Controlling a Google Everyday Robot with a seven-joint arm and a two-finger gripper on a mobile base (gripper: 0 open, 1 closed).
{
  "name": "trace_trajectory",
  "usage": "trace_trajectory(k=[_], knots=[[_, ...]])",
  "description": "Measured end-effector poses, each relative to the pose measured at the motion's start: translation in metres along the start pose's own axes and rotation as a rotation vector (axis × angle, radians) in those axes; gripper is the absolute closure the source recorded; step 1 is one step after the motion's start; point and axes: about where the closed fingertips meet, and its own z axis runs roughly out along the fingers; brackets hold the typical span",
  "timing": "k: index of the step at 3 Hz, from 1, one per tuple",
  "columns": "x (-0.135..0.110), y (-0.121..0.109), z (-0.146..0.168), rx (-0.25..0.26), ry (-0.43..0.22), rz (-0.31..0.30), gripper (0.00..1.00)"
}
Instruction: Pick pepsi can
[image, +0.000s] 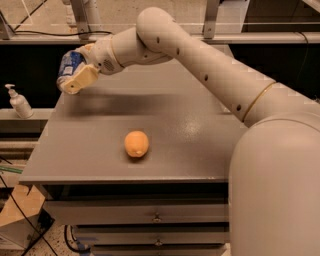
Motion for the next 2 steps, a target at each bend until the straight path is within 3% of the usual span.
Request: trace_trajectory(k=[1,2], knots=[[-0.0483,-0.0024,-0.0407,0.022,-0.057,-0.122,1.0],[-0.0546,-0.0041,-0.0446,0.026,-0.064,-0.141,1.0]])
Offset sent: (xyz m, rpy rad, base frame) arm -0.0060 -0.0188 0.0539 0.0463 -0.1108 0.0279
